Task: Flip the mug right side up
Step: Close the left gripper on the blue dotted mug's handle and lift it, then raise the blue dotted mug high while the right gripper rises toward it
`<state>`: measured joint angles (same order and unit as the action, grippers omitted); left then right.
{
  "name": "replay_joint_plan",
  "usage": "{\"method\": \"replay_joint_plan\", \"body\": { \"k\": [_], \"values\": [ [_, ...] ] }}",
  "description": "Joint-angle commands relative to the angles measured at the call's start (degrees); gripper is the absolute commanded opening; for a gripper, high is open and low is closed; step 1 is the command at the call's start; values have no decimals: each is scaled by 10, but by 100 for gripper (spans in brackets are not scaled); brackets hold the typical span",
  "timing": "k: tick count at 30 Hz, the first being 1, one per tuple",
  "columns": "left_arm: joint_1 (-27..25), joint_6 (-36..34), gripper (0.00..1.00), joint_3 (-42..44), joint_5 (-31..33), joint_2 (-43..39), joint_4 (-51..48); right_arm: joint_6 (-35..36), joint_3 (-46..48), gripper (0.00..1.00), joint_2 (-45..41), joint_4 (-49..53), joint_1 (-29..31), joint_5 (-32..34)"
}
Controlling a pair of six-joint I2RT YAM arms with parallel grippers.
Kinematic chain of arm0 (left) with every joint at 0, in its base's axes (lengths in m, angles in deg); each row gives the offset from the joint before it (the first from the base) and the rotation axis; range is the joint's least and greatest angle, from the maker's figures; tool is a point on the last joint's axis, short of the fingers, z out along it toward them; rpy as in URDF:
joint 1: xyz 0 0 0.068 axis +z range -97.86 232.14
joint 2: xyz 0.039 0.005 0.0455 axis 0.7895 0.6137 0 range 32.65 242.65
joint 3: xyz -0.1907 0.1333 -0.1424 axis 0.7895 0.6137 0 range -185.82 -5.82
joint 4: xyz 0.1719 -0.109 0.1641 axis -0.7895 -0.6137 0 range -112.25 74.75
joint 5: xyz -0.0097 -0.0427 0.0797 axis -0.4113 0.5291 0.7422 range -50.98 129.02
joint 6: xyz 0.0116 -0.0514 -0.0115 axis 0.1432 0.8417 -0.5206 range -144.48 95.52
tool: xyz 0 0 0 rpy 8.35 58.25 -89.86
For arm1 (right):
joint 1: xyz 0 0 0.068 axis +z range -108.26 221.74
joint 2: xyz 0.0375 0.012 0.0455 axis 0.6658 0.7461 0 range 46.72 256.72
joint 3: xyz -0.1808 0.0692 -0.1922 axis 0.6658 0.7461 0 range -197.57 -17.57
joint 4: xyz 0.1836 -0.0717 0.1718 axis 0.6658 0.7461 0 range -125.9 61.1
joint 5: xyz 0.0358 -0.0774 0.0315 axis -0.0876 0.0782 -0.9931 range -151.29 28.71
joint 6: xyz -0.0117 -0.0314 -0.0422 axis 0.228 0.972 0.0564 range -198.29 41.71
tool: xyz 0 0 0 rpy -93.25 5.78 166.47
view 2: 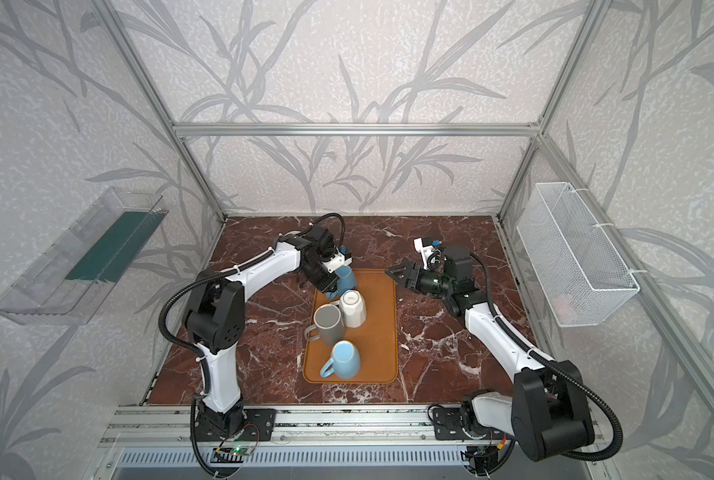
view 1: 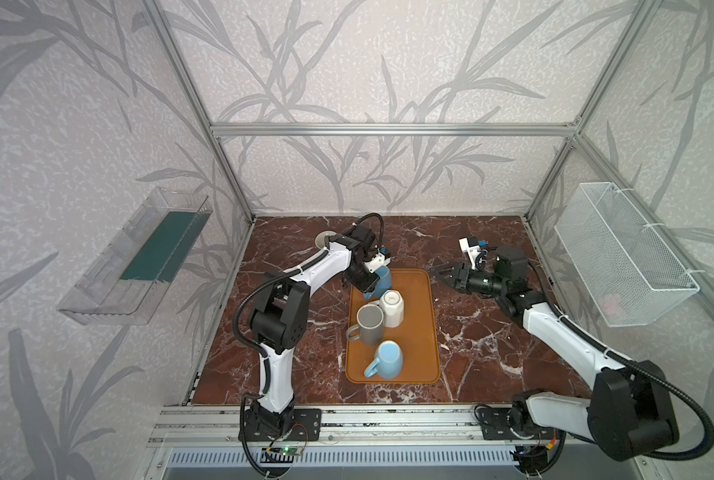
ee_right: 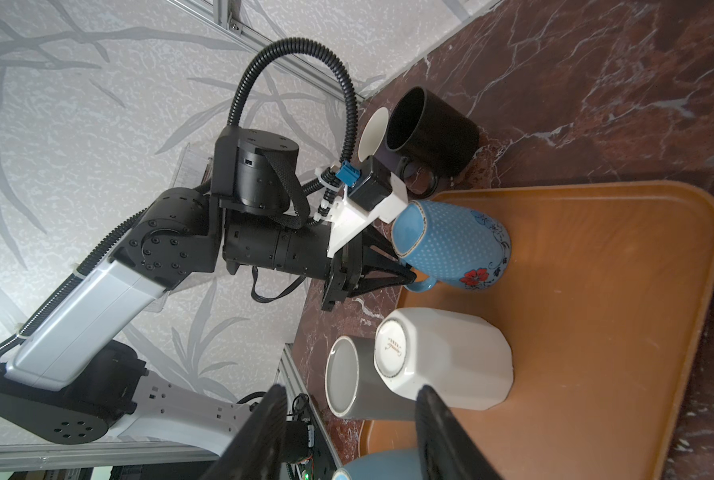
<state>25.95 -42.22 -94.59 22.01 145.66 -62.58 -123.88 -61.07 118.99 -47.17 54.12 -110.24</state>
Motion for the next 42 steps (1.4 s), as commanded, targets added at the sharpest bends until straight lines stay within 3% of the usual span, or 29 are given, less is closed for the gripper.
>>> {"method": "replay_joint_plan", "body": {
  "k": [1, 18, 42],
  "values": [
    [-3, 17, 0, 14, 6, -32, 0, 1, 7, 51, -13, -11, 1, -2],
    [-3, 125, 0, 26, 34, -101, 64, -9, 26, 50, -6, -36, 7, 0],
    [-2, 152, 0, 16, 16, -110, 65, -11, 30, 51, -3, -41, 11, 1]
  ]
}}
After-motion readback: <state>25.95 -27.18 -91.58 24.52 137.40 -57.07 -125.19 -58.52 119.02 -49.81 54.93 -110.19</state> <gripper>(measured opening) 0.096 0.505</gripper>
